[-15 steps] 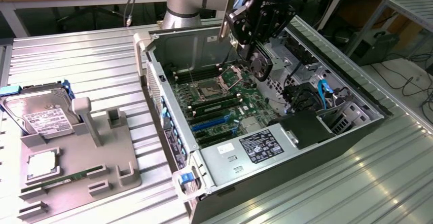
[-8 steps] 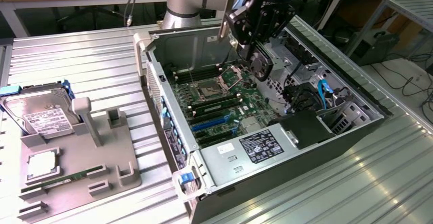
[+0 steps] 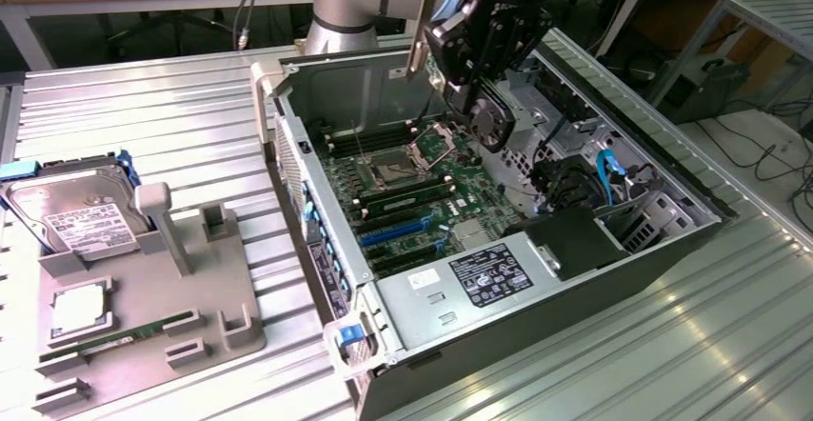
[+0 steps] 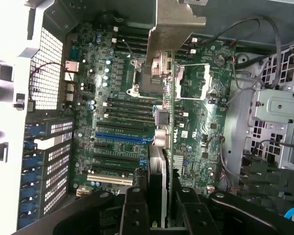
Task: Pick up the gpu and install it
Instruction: 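Insert the gpu into the slot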
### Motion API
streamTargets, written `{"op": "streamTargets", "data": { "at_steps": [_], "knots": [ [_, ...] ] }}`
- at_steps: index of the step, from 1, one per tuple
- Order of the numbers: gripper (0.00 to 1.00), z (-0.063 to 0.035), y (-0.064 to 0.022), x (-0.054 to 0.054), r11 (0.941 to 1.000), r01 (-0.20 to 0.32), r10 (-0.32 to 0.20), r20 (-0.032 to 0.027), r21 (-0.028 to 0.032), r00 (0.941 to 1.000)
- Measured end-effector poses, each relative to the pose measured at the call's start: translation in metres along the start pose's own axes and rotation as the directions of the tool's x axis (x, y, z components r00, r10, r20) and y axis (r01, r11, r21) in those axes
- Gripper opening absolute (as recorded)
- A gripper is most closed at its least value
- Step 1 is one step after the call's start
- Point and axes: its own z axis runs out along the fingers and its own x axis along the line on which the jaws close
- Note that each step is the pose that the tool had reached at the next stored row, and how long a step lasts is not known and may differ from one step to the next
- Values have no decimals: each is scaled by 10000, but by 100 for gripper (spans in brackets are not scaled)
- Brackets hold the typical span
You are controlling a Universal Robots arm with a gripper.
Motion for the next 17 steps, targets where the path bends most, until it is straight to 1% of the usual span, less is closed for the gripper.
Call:
{"op": "streamTargets", "data": {
  "at_steps": [8, 17],
  "knots": [
    [27, 0, -2, 1, 9992, 411, -411, -6, -12, 9992],
    [27, 0, -3, 1, 9960, 897, -897, -14, -21, 9960]
  ]
}}
